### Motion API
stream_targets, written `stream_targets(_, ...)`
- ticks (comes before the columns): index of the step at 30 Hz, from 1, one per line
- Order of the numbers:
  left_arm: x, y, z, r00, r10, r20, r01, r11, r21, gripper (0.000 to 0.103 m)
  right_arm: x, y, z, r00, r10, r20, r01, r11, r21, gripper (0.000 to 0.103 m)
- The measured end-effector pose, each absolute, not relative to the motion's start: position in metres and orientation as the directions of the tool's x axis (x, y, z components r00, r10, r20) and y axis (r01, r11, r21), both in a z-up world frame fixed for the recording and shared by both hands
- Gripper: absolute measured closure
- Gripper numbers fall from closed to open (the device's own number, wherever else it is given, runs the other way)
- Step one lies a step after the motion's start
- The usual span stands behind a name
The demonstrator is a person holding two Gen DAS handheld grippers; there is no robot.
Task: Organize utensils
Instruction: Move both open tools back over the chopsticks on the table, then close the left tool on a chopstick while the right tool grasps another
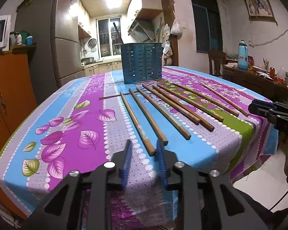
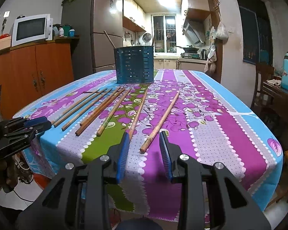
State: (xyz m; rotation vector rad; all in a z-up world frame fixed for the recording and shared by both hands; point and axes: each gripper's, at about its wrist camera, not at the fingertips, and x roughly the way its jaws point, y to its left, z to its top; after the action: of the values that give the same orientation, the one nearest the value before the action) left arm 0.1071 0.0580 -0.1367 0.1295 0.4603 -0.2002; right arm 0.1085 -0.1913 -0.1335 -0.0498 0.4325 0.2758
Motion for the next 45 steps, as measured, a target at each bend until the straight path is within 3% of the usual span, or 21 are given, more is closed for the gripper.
stream_targets(1, 0.107, 0.059, -0.137, 0.879, -0.155, -0.452, 0.213, 0.974, 0.080, 0.090, 0.109, -0.192, -0.134, 0.871, 0.253, -0.422, -0.274, 0.962, 0.010, 0.072)
stream_targets(3, 0.107, 0.065, -0.137, 0.882, -0.143, -0.450, 0.194, 0.979, 0.069, 0.091, 0.109, -0.191, -0.134, 0.871, 0.250, -0.423, -0.272, 0.962, 0.008, 0.072)
stream_targets(11, 0.105, 0.065, -0.138, 0.889, -0.126, -0.441, 0.173, 0.982, 0.070, 0.092, 0.103, -0.174, -0.124, 0.872, 0.295, -0.391, -0.315, 0.949, 0.013, 0.072)
stream_targets(16, 0.106, 0.064, -0.138, 0.890, -0.127, -0.438, 0.170, 0.984, 0.060, 0.092, 0.111, -0.146, -0.126, 0.835, 0.368, -0.408, -0.398, 0.917, 0.013, 0.086)
stream_targets(26, 0.109, 0.064, -0.138, 0.889, -0.133, -0.437, 0.172, 0.984, 0.052, 0.092, 0.112, -0.108, -0.134, 0.783, 0.438, -0.441, -0.478, 0.878, 0.022, 0.088)
stream_targets(36, 0.109, 0.063, -0.138, 0.892, -0.134, -0.432, 0.171, 0.984, 0.047, 0.092, 0.124, -0.095, -0.143, 0.803, 0.382, -0.457, -0.426, 0.905, 0.007, 0.088)
stream_targets(39, 0.109, 0.063, -0.139, 0.895, -0.134, -0.424, 0.173, 0.984, 0.053, 0.091, 0.125, -0.096, -0.144, 0.810, 0.373, -0.452, -0.412, 0.911, 0.013, 0.095)
stream_targets(45, 0.107, 0.062, -0.141, 0.902, -0.136, -0.409, 0.174, 0.983, 0.058, 0.091, 0.124, -0.102, -0.145, 0.821, 0.362, -0.442, -0.390, 0.920, 0.028, 0.096)
